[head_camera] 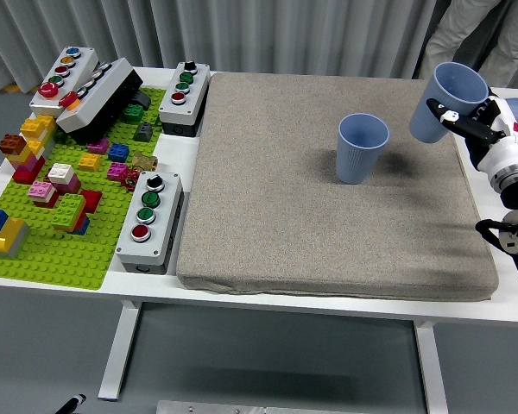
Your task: Pick cup pour cup place
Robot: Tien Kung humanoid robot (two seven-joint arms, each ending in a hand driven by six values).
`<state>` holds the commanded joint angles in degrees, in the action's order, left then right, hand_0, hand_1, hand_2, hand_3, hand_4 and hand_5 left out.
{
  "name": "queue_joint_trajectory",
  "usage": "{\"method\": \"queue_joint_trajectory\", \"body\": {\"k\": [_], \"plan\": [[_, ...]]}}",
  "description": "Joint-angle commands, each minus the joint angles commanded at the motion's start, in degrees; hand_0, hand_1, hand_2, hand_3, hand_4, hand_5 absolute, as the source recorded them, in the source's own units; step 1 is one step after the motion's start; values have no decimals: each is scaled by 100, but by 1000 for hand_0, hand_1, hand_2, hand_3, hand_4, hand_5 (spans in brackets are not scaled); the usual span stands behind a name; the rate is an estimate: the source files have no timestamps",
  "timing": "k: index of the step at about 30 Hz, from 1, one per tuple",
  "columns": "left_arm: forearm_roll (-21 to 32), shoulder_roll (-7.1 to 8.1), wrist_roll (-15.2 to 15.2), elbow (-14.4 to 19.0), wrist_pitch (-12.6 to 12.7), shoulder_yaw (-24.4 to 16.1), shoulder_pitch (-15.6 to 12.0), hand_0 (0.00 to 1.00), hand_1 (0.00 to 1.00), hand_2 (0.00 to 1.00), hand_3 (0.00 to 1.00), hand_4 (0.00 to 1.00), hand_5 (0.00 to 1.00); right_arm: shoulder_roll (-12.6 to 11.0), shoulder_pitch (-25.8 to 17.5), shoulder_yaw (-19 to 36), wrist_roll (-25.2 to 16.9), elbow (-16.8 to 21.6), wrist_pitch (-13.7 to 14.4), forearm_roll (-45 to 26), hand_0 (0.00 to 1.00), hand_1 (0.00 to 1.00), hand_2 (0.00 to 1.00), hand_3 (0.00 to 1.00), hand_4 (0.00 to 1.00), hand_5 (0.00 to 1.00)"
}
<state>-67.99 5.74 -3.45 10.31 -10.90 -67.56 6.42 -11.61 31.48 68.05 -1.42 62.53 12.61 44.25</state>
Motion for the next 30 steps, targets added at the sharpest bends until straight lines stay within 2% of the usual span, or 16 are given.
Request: {"method": "queue_joint_trajectory", "body": {"k": [2, 3, 14, 30], "plan": [[-6, -4, -1, 0, 0, -5, 0, 823, 804, 887, 789, 638, 985, 13, -26, -16, -57, -31, -20, -22, 770, 672, 548, 558, 668, 2], [-7, -8, -2, 0, 1, -7, -2, 823, 804, 887, 789, 638, 986, 18, -44, -34, -126, -53, -39, -66, 714, 669, 548, 556, 668, 2], [4, -30, -3, 0, -9, 22, 4, 823, 804, 887, 789, 639, 986, 76, -211, -214, -514, -315, -68, -154, 716, 669, 543, 554, 664, 2], [1, -29, -3, 0, -17, 42, 9, 824, 804, 886, 788, 639, 987, 127, -367, -605, -733, -505, 258, 369, 723, 672, 543, 555, 661, 2]]}}
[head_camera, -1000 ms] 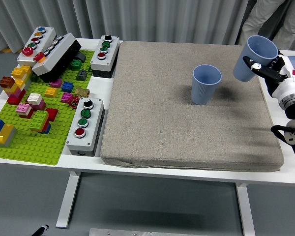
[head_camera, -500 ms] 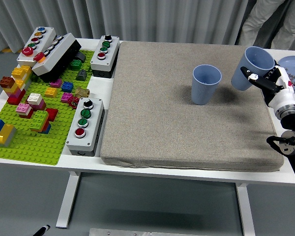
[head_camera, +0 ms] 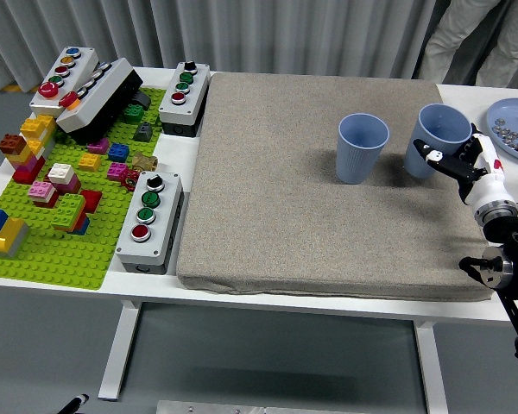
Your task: Pick cup pour cup place
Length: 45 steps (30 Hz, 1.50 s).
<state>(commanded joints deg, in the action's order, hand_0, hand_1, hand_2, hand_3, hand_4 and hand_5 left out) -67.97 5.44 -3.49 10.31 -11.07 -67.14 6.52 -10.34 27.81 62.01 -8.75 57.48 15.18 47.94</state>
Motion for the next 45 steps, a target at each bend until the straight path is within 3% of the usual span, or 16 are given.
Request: {"method": "queue_joint_trajectory", "body": {"k": [32, 38, 39, 45], "plan": [[34, 2, 7, 0, 0, 60, -14, 824, 804, 885, 788, 635, 987, 40, 1, -149, -487, -517, 117, 93, 725, 680, 545, 555, 657, 2], [27, 3, 9, 0, -2, 55, -8, 824, 804, 885, 788, 635, 988, 35, 11, -132, -452, -513, 113, 145, 725, 682, 548, 578, 655, 2], [24, 3, 9, 0, -3, 54, -5, 824, 804, 885, 788, 636, 987, 36, 13, -132, -446, -515, 113, 148, 729, 690, 567, 680, 656, 2], [28, 5, 10, 0, -5, 59, 7, 823, 804, 885, 787, 636, 988, 37, 14, -165, -423, -533, 140, 177, 733, 690, 567, 690, 654, 2]]}}
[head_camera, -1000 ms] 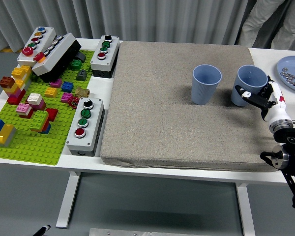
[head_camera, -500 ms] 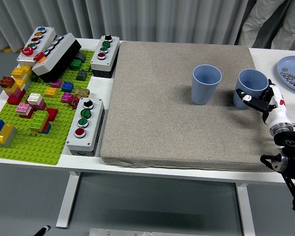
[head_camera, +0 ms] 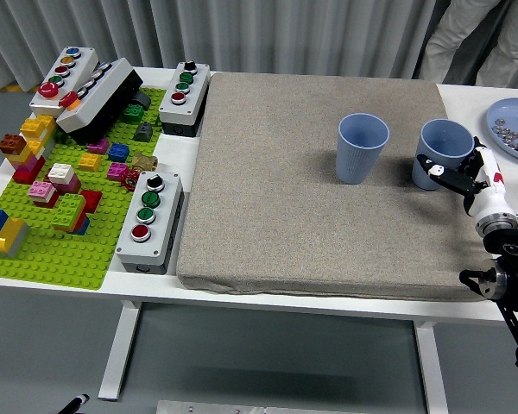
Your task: Pick cup pour cup place
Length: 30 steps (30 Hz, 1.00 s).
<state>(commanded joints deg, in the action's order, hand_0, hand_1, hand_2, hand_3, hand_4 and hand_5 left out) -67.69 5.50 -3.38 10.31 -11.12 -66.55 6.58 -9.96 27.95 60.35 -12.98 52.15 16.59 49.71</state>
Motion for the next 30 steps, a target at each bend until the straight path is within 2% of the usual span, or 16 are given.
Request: {"method": "queue_joint_trajectory", "body": {"k": [15, 23, 24, 29, 30], "plan": [[-5, -3, 4, 0, 3, -7, 1, 823, 804, 886, 787, 637, 988, -7, 0, -11, 22, -26, 10, 44, 734, 692, 565, 669, 653, 2], [-10, -1, 4, 0, 3, -8, 8, 823, 804, 885, 787, 636, 988, -17, 5, 24, 71, -55, -196, 94, 735, 690, 565, 670, 650, 2], [-13, -1, 3, 0, 3, -12, 7, 823, 803, 885, 787, 638, 988, -16, 6, 28, 92, -55, -211, 108, 812, 795, 749, 835, 701, 18], [-16, -3, 4, 0, 6, -23, 2, 823, 803, 885, 787, 638, 988, -14, 8, 33, 126, -61, -242, 140, 812, 795, 749, 835, 701, 18], [-15, -3, 5, 0, 6, -25, 0, 823, 802, 885, 786, 638, 985, -14, 6, 35, 128, -64, -245, 140, 830, 822, 794, 863, 734, 68]]}}
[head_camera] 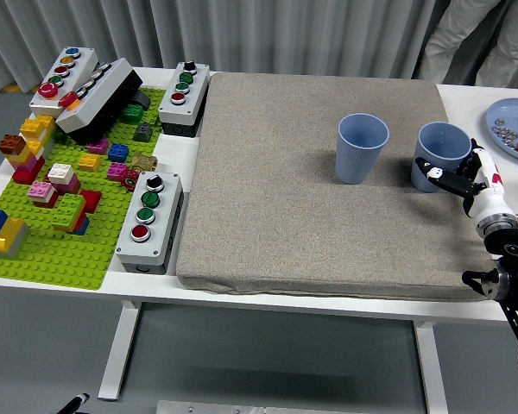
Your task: Pick cup pour cup place
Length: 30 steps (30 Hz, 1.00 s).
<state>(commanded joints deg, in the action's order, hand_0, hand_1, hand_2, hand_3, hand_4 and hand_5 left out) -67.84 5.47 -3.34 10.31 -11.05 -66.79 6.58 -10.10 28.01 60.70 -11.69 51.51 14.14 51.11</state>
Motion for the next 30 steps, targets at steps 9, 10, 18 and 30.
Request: {"method": "queue_joint_trajectory", "body": {"k": [9, 10, 18, 30], "plan": [[11, -1, 0, 0, 4, 5, -10, 822, 803, 885, 786, 639, 987, -1, -7, -1, 7, -11, -38, 16, 836, 829, 817, 875, 760, 98], [6, -1, -1, 0, 4, 1, -11, 822, 803, 885, 786, 639, 987, -1, -7, 4, 1, -13, -49, 6, 836, 829, 817, 875, 760, 98], [1, 0, -4, 0, 3, -4, -31, 822, 803, 885, 786, 643, 988, 0, -12, 9, 3, 7, -32, 21, 847, 847, 845, 892, 796, 138], [1, 2, -4, 0, 6, -13, -30, 824, 803, 885, 787, 643, 990, -19, -13, 38, 33, 174, -7, 58, 852, 849, 845, 898, 795, 135]]}}
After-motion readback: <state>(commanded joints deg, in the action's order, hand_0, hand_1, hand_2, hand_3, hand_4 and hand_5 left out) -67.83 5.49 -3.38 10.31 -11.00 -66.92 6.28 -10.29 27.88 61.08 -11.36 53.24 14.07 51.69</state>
